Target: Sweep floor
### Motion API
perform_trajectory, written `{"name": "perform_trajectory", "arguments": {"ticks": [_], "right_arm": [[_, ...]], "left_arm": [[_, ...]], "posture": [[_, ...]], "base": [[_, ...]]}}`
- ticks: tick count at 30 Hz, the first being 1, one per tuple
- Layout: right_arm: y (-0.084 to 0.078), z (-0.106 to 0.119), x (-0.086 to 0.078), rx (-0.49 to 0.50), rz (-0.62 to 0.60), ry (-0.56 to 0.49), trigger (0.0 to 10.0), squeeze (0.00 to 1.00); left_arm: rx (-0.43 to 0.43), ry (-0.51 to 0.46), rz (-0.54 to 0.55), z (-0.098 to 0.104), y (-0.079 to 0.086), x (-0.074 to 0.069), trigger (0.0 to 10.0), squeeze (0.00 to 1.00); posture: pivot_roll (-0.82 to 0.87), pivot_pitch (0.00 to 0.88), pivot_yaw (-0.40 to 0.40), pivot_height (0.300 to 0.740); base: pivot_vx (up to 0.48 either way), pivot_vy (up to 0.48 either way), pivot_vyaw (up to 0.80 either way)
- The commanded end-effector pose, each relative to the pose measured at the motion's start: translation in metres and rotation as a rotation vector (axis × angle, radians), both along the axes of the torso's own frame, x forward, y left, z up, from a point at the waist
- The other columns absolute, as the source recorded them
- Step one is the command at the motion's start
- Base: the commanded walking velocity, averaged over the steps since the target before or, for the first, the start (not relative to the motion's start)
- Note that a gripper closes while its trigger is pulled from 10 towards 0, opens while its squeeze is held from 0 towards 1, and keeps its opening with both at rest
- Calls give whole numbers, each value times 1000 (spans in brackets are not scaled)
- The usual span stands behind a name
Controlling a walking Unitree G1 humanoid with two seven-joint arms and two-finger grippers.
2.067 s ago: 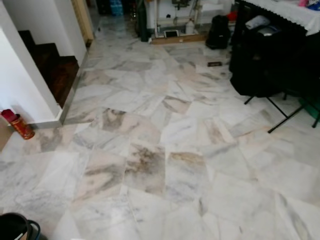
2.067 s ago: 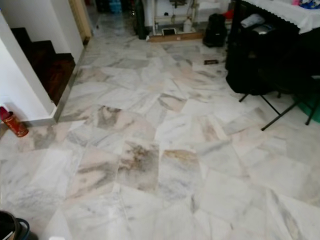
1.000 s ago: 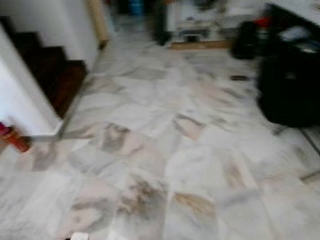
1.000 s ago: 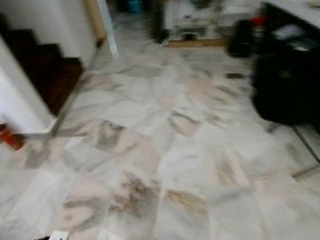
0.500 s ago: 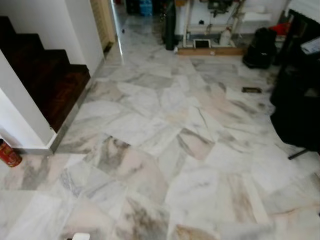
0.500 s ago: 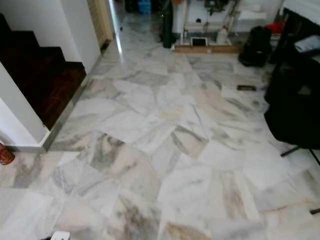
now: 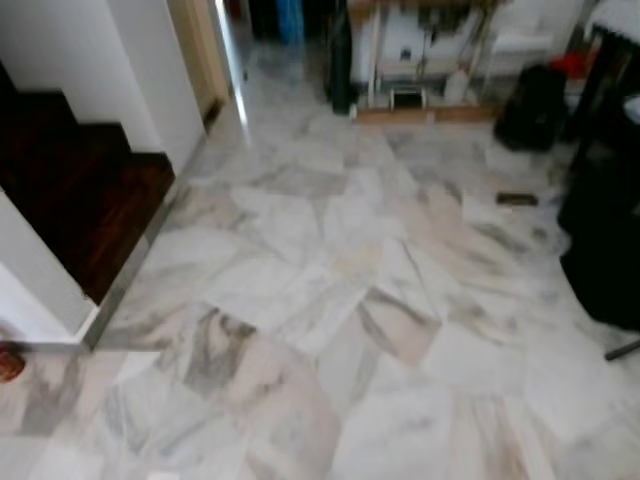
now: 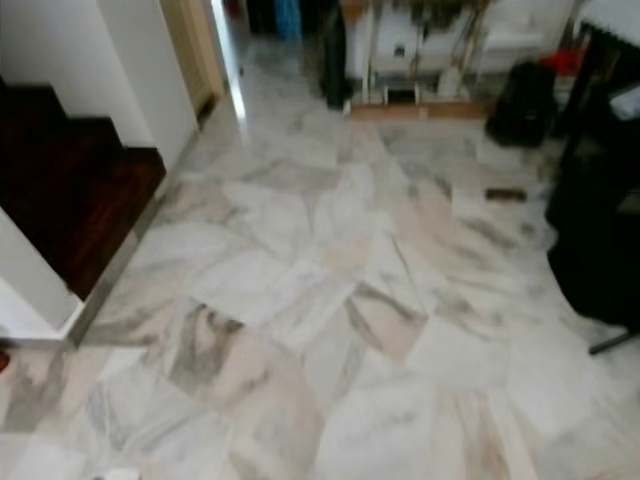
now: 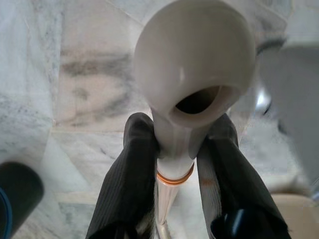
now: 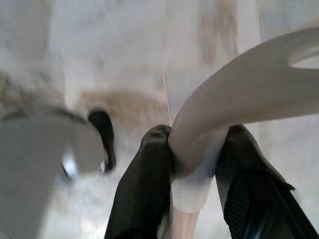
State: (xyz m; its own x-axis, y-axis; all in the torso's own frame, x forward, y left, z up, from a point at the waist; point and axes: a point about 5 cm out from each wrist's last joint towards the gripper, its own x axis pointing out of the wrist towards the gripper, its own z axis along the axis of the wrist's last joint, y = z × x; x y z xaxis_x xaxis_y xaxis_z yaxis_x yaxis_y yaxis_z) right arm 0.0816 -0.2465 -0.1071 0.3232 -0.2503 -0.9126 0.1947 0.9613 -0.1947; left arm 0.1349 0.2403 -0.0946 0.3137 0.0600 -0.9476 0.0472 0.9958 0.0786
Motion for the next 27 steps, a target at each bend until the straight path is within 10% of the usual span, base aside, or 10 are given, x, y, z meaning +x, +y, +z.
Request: {"name": "perform_trajectory", "arguments": {"ticks": [1, 27], "right_arm": [[26, 6, 42, 201, -99, -219, 10000, 0], [36, 5, 43, 238, -104, -234, 10000, 0]], "left_arm": [[-143, -350, -111, 24, -62, 73, 10000, 0], [-146, -334, -122, 20, -64, 67, 10000, 0]], "posture": [[-129, 15, 35, 740], [-142, 2, 40, 740]], "base": [[480, 0, 0], [480, 0, 0]]}}
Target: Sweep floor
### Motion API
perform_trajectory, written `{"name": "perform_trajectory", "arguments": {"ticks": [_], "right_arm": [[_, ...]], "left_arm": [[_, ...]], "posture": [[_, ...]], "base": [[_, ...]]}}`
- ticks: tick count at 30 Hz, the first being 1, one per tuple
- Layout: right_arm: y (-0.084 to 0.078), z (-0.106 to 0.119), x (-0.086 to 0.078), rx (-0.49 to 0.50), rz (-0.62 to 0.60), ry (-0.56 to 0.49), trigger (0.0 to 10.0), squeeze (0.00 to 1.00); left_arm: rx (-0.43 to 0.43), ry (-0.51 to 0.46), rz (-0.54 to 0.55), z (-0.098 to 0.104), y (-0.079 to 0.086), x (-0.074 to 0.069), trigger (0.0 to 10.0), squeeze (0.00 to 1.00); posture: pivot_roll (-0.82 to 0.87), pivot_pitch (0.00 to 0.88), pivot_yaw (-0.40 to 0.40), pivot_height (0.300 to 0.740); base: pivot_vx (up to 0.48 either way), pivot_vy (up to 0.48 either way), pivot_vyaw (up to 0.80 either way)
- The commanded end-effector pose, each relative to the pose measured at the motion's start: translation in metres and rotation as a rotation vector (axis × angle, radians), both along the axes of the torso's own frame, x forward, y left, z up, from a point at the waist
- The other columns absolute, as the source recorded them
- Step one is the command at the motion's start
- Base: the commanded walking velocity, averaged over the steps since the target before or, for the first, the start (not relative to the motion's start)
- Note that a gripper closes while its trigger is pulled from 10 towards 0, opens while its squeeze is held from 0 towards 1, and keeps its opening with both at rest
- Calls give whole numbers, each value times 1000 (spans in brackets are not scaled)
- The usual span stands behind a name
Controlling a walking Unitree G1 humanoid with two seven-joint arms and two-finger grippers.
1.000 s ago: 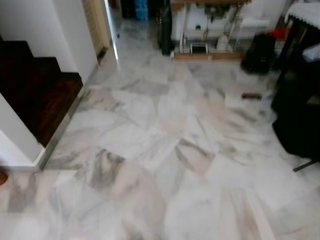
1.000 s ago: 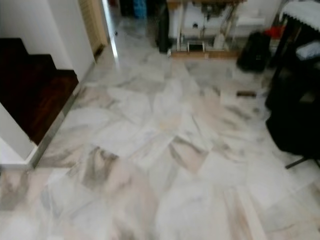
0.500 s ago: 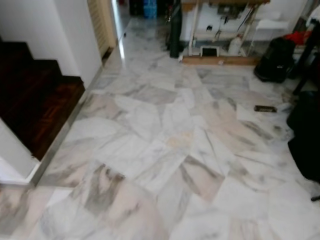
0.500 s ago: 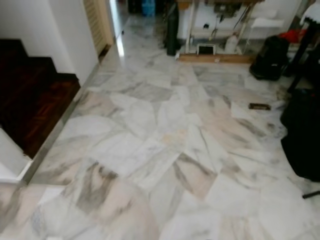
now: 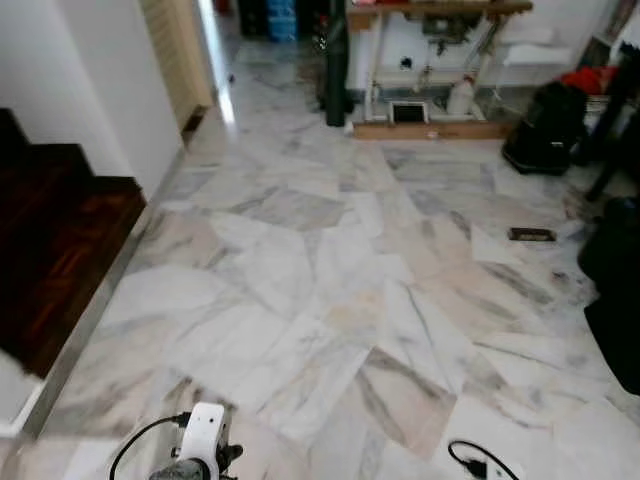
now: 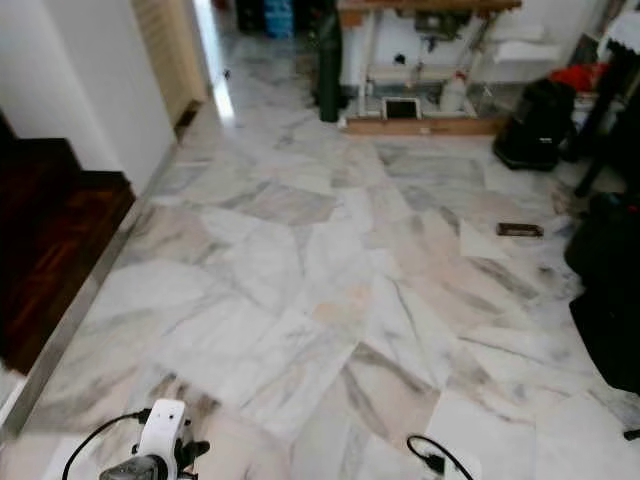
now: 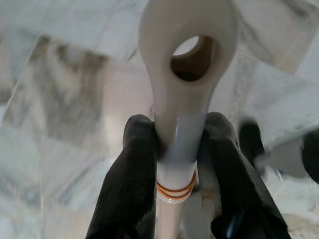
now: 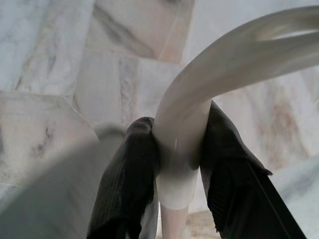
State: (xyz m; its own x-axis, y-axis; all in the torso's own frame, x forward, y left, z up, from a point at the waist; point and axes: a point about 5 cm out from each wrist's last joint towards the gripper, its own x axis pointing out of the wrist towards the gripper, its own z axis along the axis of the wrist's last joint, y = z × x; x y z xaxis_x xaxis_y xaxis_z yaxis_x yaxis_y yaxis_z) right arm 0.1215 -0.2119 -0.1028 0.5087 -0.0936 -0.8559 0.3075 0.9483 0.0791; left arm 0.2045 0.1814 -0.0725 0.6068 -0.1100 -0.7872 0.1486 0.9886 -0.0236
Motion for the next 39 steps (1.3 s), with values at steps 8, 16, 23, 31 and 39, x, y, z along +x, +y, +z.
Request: {"name": "perform_trajectory", "arguments": {"ticks": [8, 16, 23, 31, 39], "right_arm": [[2, 1, 4, 15, 17, -11, 10000, 0], [-4, 2, 5, -77, 127, 10, 10000, 0], [-25, 10, 14, -186, 172, -2, 10000, 0], [-55, 40, 57, -295, 142, -197, 10000, 0], [-64, 120, 143, -504, 103, -651, 10000, 0]], "left_arm": [[-3, 0, -12, -2, -5, -3, 10000, 0], [29, -4, -9, -2, -2, -4, 10000, 0], [99, -19, 42, 1, 19, -3, 10000, 0], [124, -183, 109, 26, 34, 30, 10000, 0], [122, -588, 120, 94, 32, 97, 10000, 0]], "posture": [[-137, 7, 38, 740], [-140, 10, 39, 740], [-137, 14, 38, 740], [-140, 18, 40, 740], [-142, 19, 42, 740]], "base": [[480, 0, 0], [110, 0, 0], [0, 0, 0], [0, 0, 0], [0, 0, 0]]}}
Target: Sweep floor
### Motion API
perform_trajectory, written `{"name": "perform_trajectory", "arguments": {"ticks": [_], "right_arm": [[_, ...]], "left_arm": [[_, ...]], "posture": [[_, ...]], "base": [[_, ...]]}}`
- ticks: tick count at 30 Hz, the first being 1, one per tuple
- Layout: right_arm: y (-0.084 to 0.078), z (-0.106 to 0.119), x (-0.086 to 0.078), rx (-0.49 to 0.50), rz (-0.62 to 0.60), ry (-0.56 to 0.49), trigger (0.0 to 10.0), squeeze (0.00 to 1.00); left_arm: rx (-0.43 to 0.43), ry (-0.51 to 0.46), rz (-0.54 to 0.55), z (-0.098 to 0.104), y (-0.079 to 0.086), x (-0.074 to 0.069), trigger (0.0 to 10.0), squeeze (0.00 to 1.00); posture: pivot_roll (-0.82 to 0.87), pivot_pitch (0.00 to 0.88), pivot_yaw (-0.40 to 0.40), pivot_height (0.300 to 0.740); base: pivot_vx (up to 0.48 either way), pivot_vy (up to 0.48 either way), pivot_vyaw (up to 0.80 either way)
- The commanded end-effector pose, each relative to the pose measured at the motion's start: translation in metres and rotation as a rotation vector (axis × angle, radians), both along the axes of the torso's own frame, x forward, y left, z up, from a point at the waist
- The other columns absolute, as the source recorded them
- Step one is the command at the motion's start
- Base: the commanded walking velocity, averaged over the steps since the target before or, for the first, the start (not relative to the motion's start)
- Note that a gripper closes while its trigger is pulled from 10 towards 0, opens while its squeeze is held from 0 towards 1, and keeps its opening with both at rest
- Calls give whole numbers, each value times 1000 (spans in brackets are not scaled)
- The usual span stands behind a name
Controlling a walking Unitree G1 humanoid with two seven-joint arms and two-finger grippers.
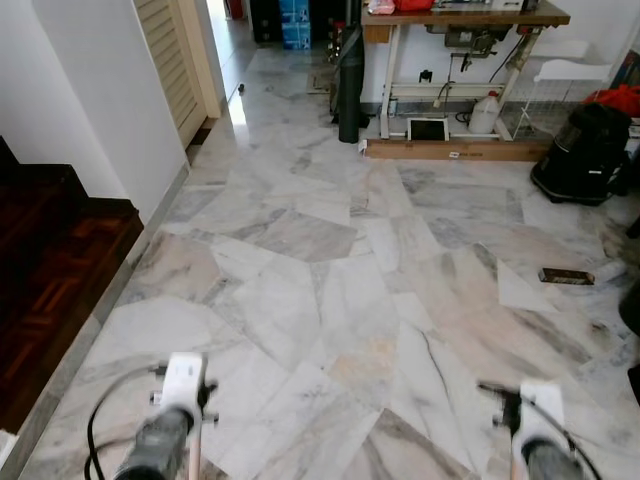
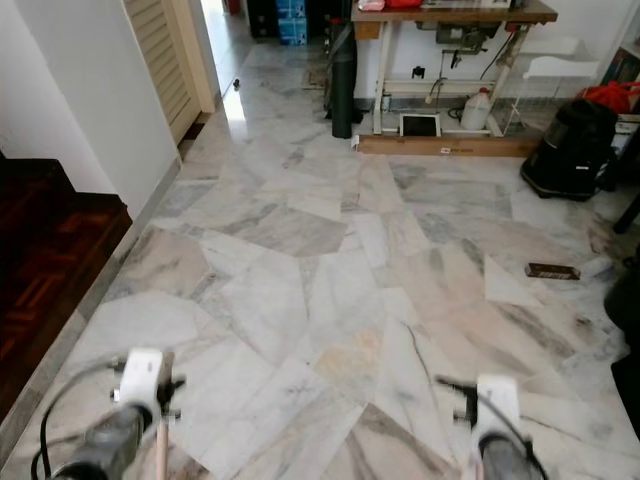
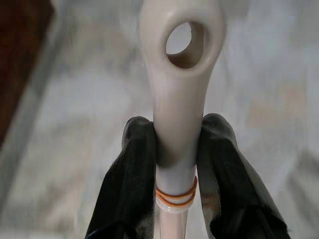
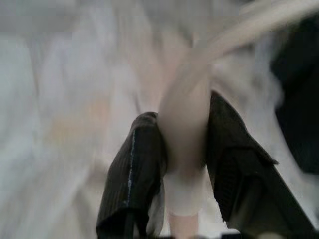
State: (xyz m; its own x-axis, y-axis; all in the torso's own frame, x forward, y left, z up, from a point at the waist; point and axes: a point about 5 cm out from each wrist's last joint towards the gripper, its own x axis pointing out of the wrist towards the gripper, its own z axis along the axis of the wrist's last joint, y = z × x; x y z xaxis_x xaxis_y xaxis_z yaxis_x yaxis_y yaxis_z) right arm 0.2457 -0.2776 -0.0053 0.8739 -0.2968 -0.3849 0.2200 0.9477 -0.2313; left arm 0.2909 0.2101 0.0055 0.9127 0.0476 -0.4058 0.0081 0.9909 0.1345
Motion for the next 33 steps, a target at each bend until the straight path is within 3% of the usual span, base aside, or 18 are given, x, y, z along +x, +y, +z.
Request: {"name": "perform_trajectory", "arguments": {"ticks": [1, 5, 10, 19, 21, 25, 30, 33], "right_arm": [[4, 32, 27, -44, -1, -187, 10000, 0], [9, 50, 41, -42, 5, -289, 10000, 0], [18, 75, 56, -68, 27, -403, 10000, 0], [14, 99, 58, -179, 16, -512, 10000, 0], [17, 107, 59, -157, 13, -562, 10000, 0], [20, 104, 60, -130, -6, -557, 10000, 0], [28, 93, 59, 24, -72, -550, 10000, 0], [31, 90, 57, 52, -75, -541, 10000, 0]], "left_arm": [[1, -144, 3, 26, 2, 18, 10000, 0], [11, -249, -34, 45, -6, 31, 10000, 0], [-42, -370, -94, 68, -29, 44, 10000, 0], [-81, -435, -135, 80, -42, 49, 10000, 0], [-88, -443, -143, 82, -44, 49, 10000, 0], [-98, -455, -143, 84, -45, 49, 10000, 0], [-117, -481, -147, 86, -48, 47, 10000, 0], [-132, -484, -143, 85, -47, 45, 10000, 0]], "posture": [[-140, 21, 43, 740], [-138, 22, 43, 740], [-140, 13, 42, 740], [-147, 0, 47, 740], [-150, 0, 46, 740], [-149, 0, 48, 740], [-139, 12, 43, 740], [-139, 27, 40, 740]], "base": [[0, 0, 0], [0, 0, 0], [0, 0, 0], [0, 0, 0], [0, 0, 0], [0, 0, 0], [0, 0, 0], [0, 0, 0]]}}
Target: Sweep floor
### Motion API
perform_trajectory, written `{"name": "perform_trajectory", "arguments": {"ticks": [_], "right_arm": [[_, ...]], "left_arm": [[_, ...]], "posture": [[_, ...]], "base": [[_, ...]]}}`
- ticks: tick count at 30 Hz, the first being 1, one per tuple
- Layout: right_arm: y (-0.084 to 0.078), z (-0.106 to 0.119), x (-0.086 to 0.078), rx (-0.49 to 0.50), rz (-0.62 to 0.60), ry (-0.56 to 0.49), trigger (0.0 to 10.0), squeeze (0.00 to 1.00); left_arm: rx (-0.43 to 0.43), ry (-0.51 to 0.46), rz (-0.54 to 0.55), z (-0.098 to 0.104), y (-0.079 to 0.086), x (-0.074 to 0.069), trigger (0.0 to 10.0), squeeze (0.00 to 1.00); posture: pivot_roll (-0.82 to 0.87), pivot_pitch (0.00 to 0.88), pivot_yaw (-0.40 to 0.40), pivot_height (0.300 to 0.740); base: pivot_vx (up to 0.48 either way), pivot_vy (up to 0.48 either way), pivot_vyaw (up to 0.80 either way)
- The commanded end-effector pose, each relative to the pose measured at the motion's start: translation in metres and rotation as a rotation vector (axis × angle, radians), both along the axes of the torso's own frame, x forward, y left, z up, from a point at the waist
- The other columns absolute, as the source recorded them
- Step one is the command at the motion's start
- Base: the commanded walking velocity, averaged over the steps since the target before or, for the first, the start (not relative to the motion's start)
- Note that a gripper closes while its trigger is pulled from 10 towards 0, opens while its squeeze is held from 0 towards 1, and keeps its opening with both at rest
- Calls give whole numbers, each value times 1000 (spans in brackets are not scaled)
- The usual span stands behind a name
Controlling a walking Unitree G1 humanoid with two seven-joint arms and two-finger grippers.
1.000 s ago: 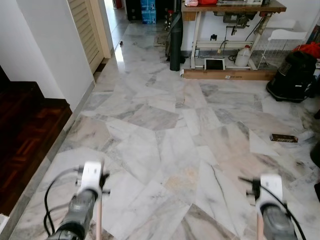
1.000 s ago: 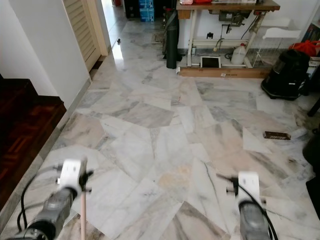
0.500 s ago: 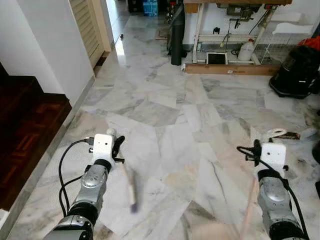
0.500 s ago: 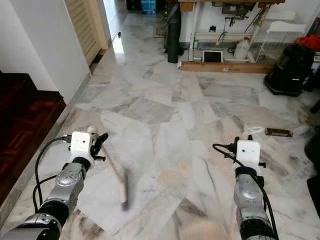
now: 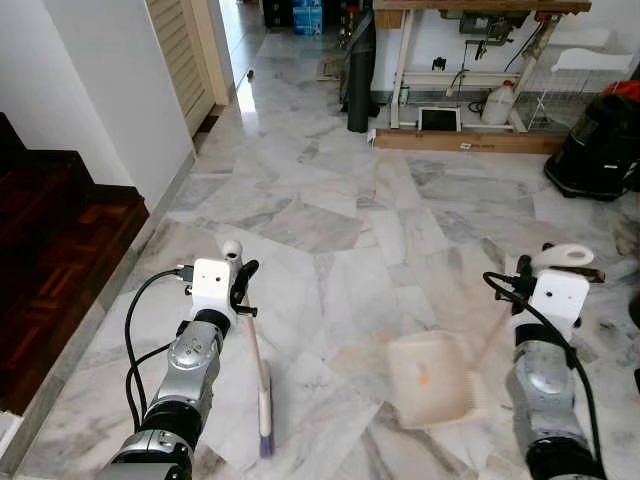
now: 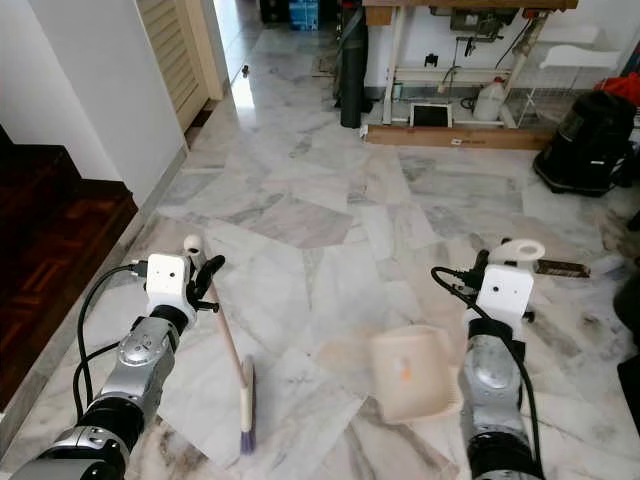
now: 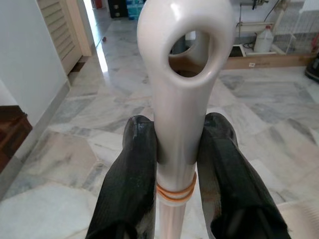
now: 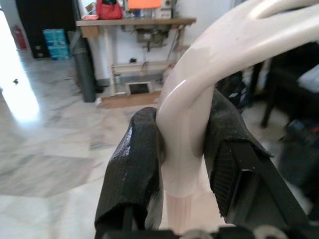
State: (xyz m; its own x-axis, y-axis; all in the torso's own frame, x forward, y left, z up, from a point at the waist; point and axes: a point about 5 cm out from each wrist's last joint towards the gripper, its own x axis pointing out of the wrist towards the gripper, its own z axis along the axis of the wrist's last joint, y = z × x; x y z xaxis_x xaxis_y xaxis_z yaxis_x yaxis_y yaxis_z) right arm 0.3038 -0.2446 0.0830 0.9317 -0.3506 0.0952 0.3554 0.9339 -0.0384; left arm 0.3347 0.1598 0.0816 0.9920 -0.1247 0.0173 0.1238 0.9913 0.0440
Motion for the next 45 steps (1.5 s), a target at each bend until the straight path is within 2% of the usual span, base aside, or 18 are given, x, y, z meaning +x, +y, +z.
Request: {"name": "perform_trajectory", "arguments": {"ticks": [1, 4, 6, 9, 11, 32, 40, 45], "right_arm": [[-1, 1, -1, 18, -8, -2, 10000, 0], [-1, -4, -3, 42, -9, 6, 10000, 0], [-2, -9, -5, 105, -28, 19, 10000, 0], [-1, -12, -6, 146, -36, 30, 10000, 0], [4, -15, -6, 168, -18, 30, 10000, 0], [12, -14, -4, 158, 36, 20, 10000, 0], [11, -12, -5, 118, 55, 21, 10000, 0], [9, -10, -3, 126, 59, 13, 10000, 0]], "left_arm": [[-23, -52, 8, 9, 3, 1, 10000, 0], [-23, -50, 7, 7, 2, -1, 10000, 0], [-36, -44, 12, 7, 2, -1, 10000, 0], [-42, -42, 8, 7, 1, -1, 10000, 0], [-42, -43, -5, 8, 1, -1, 10000, 0], [-79, -49, 12, 12, 4, 3, 10000, 0], [-93, -45, 10, 11, 0, 3, 10000, 0], [-101, -43, 9, 9, -4, 2, 10000, 0]], "posture": [[-139, 27, 40, 740], [-138, 29, 39, 740], [-141, 34, 40, 740], [-142, 38, 39, 740], [-138, 42, 41, 740], [-154, 0, 44, 740], [-166, 0, 34, 740], [-158, 0, 27, 740]], "base": [[0, 0, 0], [0, 0, 0], [296, 0, 0], [298, 0, 0], [334, 0, 0], [407, 0, 0], [410, 0, 0], [409, 0, 0]]}}
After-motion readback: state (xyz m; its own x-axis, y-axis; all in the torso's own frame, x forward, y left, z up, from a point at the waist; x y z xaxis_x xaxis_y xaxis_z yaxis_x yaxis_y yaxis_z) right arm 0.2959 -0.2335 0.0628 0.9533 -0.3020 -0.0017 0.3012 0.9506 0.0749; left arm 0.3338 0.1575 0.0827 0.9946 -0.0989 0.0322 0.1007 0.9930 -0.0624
